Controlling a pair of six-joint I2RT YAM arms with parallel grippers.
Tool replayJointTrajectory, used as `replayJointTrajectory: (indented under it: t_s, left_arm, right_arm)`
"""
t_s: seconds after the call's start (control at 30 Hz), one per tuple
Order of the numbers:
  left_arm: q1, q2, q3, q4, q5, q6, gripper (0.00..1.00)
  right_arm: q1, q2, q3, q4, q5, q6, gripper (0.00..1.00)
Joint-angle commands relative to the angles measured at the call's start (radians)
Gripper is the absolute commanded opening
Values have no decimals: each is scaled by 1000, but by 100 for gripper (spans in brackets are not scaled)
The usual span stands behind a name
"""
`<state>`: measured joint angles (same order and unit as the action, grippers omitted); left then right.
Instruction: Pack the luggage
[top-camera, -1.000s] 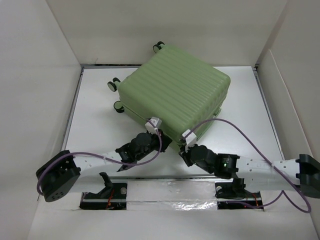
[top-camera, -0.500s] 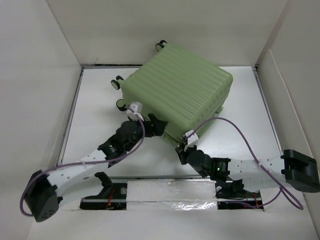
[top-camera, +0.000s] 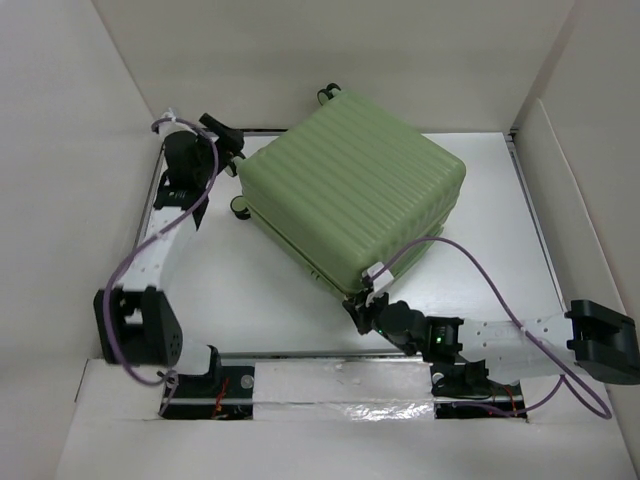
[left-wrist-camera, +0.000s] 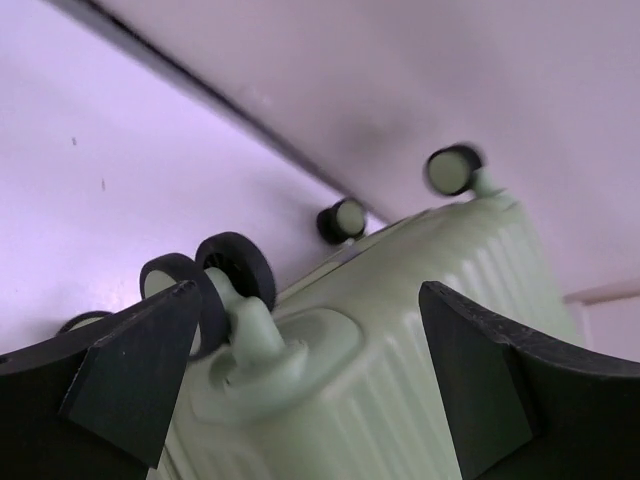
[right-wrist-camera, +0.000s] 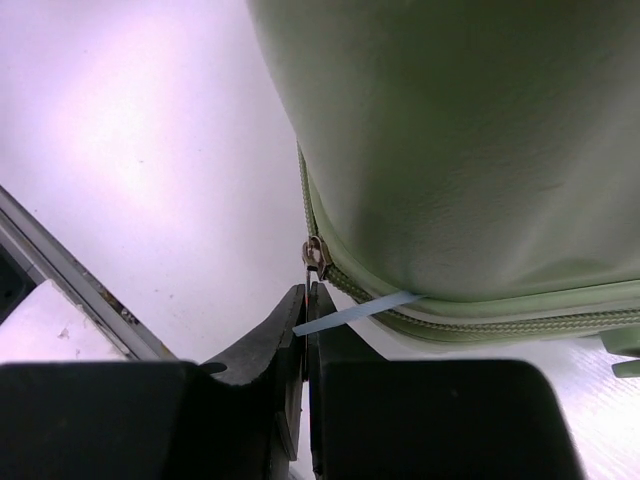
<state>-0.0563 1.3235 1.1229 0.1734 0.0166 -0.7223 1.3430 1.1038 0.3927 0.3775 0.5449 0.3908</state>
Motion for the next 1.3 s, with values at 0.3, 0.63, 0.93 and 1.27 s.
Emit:
replayJointTrajectory:
  t_s: [0.3, 0.63, 0.93, 1.27]
  left_arm:
    - [4, 304, 230, -126, 141, 28, 91]
    - [13, 358, 219, 40, 187, -83, 72]
    - [13, 309, 23, 383, 249, -131, 0]
    - [-25, -165, -642, 735, -30, -167, 0]
  right_arm:
    - [28, -36, 51, 158, -92, -15, 0]
    - [28, 10, 69, 170, -103, -13, 0]
    - [-19, 1, 93, 146, -135, -23, 0]
    - [-261, -226, 92, -32, -310, -79, 0]
